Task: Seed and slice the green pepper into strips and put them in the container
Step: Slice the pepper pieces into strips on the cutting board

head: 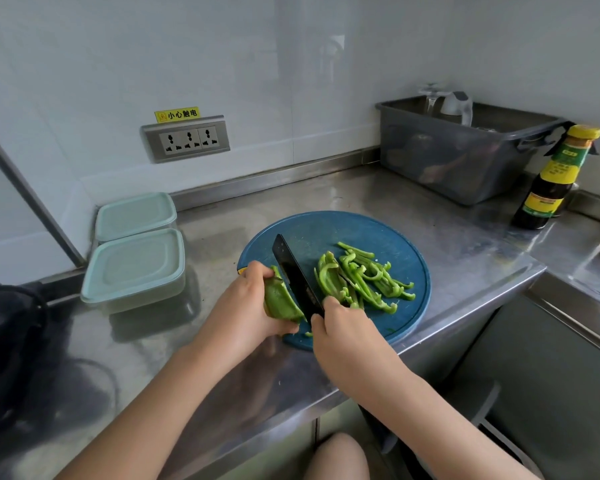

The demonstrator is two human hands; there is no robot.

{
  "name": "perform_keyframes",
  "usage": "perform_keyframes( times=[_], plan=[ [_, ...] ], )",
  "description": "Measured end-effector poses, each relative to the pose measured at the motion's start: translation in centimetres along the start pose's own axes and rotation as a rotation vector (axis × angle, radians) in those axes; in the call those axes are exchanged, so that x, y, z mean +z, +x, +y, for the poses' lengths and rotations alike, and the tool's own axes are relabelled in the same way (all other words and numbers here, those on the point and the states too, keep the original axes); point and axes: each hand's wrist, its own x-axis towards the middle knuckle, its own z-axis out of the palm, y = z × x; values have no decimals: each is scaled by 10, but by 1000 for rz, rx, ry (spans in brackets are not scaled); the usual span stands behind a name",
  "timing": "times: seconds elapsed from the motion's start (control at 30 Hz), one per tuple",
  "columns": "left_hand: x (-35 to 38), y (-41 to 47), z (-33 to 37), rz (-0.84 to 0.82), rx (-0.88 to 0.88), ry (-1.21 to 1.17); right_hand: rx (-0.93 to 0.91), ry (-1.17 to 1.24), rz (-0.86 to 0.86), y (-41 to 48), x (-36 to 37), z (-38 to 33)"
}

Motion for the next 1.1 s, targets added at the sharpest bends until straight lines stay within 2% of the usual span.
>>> perform_keyframes(
  times=[0.2,0.43,0.9,1.1],
  plan=[
    [-11,4,-9,-21,-10,11,81,98,58,3,-7,0],
    [-27,10,-20,99,-46,-45,181,362,-191,-5,-2,10],
    [-2,7,-10,-3,25,-183,178,-20,-129,14,-40,41],
    [0,5,-6,-29,23,-228,196,96,-108,19,-55,36]
  ],
)
